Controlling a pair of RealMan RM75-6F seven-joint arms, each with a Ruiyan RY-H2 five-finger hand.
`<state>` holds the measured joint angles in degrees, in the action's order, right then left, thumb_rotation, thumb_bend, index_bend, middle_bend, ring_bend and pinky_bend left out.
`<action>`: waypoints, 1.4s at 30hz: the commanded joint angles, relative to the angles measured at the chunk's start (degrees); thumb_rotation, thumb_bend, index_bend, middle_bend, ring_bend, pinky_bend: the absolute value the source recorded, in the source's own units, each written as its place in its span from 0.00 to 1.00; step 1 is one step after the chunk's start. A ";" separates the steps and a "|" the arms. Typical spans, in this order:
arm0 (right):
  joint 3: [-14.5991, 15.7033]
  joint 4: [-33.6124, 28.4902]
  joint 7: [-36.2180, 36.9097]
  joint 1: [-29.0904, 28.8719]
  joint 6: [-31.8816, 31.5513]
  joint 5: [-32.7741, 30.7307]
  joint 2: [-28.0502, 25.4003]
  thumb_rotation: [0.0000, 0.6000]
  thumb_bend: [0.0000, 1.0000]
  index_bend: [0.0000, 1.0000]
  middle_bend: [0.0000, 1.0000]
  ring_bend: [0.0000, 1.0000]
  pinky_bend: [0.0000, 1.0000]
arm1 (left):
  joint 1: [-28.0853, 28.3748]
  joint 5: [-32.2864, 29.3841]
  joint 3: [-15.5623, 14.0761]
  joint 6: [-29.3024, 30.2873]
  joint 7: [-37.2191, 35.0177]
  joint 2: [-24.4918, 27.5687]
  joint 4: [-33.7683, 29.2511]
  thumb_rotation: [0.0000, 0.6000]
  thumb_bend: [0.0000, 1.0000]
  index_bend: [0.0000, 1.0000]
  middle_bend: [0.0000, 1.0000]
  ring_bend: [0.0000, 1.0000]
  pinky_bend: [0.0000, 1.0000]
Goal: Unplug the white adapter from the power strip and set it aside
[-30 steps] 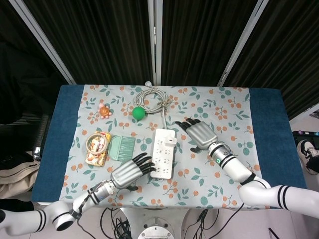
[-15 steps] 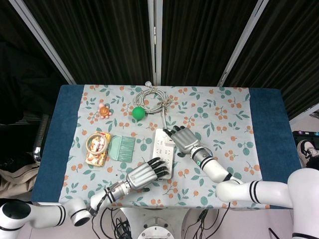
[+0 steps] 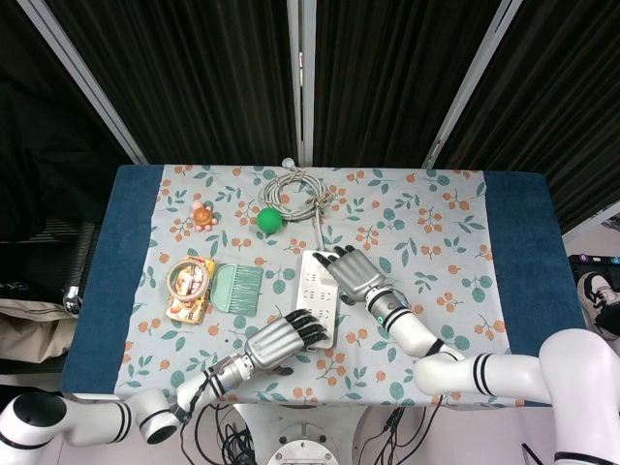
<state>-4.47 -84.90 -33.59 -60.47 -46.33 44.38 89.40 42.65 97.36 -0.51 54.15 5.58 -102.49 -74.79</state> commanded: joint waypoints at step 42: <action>-0.68 11.44 20.80 6.61 0.40 22.23 3.77 1.00 0.50 1.00 0.75 0.60 0.46 | 2.41 -2.29 -1.57 1.06 -9.31 -0.68 4.39 1.00 0.10 0.23 0.21 0.13 0.15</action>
<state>-5.23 -73.49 -13.24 -54.28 -45.65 66.05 93.48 45.04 95.10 -2.09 55.24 -3.75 -103.19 -70.38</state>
